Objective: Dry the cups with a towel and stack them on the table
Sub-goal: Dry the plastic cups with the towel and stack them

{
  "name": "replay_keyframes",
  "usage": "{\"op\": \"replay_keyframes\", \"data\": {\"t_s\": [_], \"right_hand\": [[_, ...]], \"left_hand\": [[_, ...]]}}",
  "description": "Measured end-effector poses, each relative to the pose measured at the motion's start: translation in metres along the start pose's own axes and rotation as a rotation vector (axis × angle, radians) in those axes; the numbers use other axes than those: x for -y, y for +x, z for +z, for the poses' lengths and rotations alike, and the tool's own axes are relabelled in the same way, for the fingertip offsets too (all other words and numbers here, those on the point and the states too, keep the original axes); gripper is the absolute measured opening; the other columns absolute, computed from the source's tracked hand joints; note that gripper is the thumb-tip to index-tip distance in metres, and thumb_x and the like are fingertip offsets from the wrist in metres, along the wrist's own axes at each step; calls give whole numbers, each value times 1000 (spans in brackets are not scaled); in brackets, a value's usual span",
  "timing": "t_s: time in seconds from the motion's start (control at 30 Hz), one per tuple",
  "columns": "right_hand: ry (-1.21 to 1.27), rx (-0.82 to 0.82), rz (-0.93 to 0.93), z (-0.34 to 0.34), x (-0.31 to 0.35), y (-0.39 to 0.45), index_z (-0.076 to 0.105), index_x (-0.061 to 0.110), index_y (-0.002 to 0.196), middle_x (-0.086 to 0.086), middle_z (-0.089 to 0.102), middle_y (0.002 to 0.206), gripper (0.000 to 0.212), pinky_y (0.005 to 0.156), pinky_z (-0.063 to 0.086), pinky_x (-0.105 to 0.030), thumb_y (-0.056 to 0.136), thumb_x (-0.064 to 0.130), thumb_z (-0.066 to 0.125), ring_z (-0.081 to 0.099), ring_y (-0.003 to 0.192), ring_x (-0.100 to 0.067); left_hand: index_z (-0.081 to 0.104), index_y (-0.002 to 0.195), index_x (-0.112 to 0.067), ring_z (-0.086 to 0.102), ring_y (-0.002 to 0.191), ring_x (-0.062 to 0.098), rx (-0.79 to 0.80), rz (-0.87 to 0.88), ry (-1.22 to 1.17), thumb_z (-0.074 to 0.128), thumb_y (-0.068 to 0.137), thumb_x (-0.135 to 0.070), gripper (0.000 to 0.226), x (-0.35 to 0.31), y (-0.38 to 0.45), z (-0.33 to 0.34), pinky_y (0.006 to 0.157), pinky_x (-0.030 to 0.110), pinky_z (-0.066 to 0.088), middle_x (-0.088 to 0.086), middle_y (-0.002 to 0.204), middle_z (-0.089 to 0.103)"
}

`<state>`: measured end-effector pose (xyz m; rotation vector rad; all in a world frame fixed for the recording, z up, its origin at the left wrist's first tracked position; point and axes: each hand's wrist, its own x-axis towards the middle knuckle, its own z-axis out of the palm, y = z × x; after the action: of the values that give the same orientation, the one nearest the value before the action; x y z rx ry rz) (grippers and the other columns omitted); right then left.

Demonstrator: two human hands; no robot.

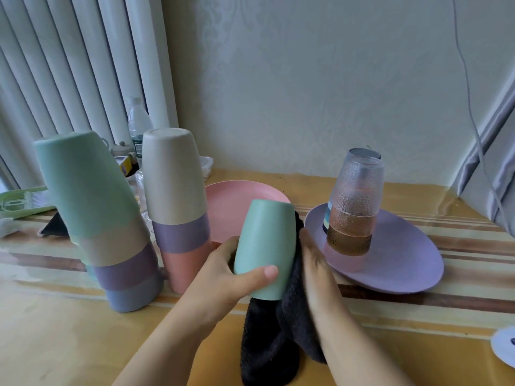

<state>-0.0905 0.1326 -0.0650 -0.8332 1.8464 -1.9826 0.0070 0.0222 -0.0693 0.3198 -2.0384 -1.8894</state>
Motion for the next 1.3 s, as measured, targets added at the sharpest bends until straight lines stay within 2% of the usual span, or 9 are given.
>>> {"op": "replay_keyframes", "data": {"t_s": [0.17, 0.3, 0.4, 0.5, 0.67, 0.8, 0.93, 1.1, 1.3], "right_hand": [[-252, 59, -26, 1, -12, -1, 53, 41, 99, 26, 62, 98, 22, 76, 43, -7, 100, 24, 40, 58, 93, 9], [-341, 12, -76, 0, -9, -6, 48, 32, 102, 21, 64, 90, 20, 67, 45, -10, 92, 16, 55, 59, 85, 10], [-477, 74, -168, 3, -4, -11, 50, 41, 90, 22, 62, 86, 27, 67, 40, -4, 91, 15, 55, 56, 84, 11], [-476, 112, -181, 6, -7, -12, 57, 38, 88, 23, 64, 95, 33, 76, 36, 1, 88, 5, 56, 55, 92, 13], [-419, 126, -171, 7, -4, -13, 58, 37, 89, 28, 61, 95, 36, 75, 34, 4, 88, 0, 55, 51, 92, 20], [-419, 140, -162, 6, -5, -13, 58, 37, 88, 27, 61, 97, 35, 73, 35, 3, 89, 2, 56, 52, 93, 14], [-410, 143, -161, 5, -5, -13, 58, 38, 88, 27, 60, 96, 35, 71, 37, 1, 90, 3, 55, 51, 91, 16], [-405, 139, -164, 5, -5, -12, 58, 38, 87, 27, 60, 96, 36, 72, 37, 2, 89, 2, 56, 52, 92, 15], [-441, 150, -128, 4, -6, -12, 59, 35, 95, 28, 60, 98, 27, 79, 42, -11, 89, 9, 58, 56, 96, 5]], "left_hand": [[63, 110, -14, 72, 79, 12, -199, 28, 29, 80, 54, -46, 67, -16, -2, -2, 58, 21, 55, 2, 93, 73], [60, 106, -15, 65, 71, -2, -269, 78, 373, 85, 70, -28, 46, -48, -9, 3, 49, 14, 49, 0, 94, 66], [56, 106, -26, 59, 83, 3, -412, 203, 653, 84, 66, -44, 53, -62, -21, 1, 61, 10, 44, -11, 96, 62], [55, 105, -26, 55, 85, 6, -640, 327, 625, 73, 57, -59, 61, -90, -31, -11, 65, 9, 40, -14, 93, 60], [56, 101, -20, 50, 93, 18, -934, 458, 671, 68, 61, -60, 58, -150, -23, -36, 69, 25, 31, -12, 82, 50], [56, 92, -15, 61, 84, 25, -914, 304, 666, 75, 70, -53, 47, -164, 0, -56, 58, 28, 37, -2, 80, 59], [56, 90, -13, 53, 70, 14, -856, 172, 750, 76, 74, -47, 43, -151, 10, -58, 45, 11, 35, -7, 73, 52], [48, 117, -9, 56, 102, 29, -847, 90, 810, 75, 74, -47, 63, -128, 12, -53, 76, 32, 44, 9, 106, 59], [33, 132, -8, 58, 108, 34, -903, 86, 1053, 68, 80, -50, 76, -125, 10, -42, 72, 31, 35, 13, 123, 56]]}}
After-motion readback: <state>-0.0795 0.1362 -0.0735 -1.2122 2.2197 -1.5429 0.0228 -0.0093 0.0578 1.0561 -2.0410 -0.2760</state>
